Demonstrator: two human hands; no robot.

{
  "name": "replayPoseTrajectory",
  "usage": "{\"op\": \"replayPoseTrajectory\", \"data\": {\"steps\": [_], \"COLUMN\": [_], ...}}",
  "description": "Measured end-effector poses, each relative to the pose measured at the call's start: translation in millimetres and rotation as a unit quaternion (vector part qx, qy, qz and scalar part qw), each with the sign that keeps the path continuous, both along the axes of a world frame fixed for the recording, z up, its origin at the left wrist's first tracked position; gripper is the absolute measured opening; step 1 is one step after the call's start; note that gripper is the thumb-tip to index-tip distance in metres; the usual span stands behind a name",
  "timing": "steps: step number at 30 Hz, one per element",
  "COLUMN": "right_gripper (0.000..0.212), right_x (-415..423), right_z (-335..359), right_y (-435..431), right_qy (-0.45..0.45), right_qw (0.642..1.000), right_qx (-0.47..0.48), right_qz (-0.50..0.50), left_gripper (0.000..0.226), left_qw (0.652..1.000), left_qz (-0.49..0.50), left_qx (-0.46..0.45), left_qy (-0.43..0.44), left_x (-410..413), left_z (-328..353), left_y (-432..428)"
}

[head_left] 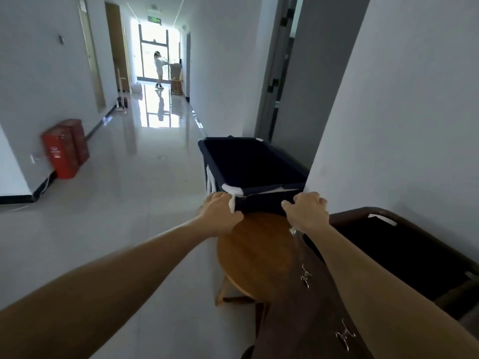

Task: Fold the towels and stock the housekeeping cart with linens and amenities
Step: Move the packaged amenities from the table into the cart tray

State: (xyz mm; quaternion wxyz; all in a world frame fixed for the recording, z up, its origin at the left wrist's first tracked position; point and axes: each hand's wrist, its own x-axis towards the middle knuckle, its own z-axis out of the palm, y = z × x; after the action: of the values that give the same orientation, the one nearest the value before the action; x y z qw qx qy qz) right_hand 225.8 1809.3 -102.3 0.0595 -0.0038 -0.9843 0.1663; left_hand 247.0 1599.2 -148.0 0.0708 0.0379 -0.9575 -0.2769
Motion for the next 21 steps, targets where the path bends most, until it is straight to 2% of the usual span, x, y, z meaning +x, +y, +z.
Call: {"op": "replayPoseTrajectory", "data": {"steps": [4,12,16,21], "right_gripper": [0.055,0.049,0.050,0.045], "right_x": [-87,-222,-279,-353], "right_z": [-4,-17,-38,-69], "right_y": [-24,-55,-61,-59], "right_qy": [-0.016,-0.040,-0.069,-0.121], "right_qw": [1.000,0.999,0.997,0.986], "right_qx": [-0.016,-0.002,0.001,0.002], "right_qz": [0.015,-0.011,-0.036,-0.114], "left_gripper": [0.050,0.068,0.069,0.074], "left_qw": [1.000,1.000,0.998,0.989], "left_qz": [0.014,0.006,-0.044,-0.133], "left_qx": [-0.008,0.001,0.011,0.020], "left_qy": [-0.004,-0.022,-0.033,-0.068], "left_x": [-69,-198,-269,-362], "left_z": [-2,-3,-20,-42], "left_y": [-29,-64,-68,-67]}}
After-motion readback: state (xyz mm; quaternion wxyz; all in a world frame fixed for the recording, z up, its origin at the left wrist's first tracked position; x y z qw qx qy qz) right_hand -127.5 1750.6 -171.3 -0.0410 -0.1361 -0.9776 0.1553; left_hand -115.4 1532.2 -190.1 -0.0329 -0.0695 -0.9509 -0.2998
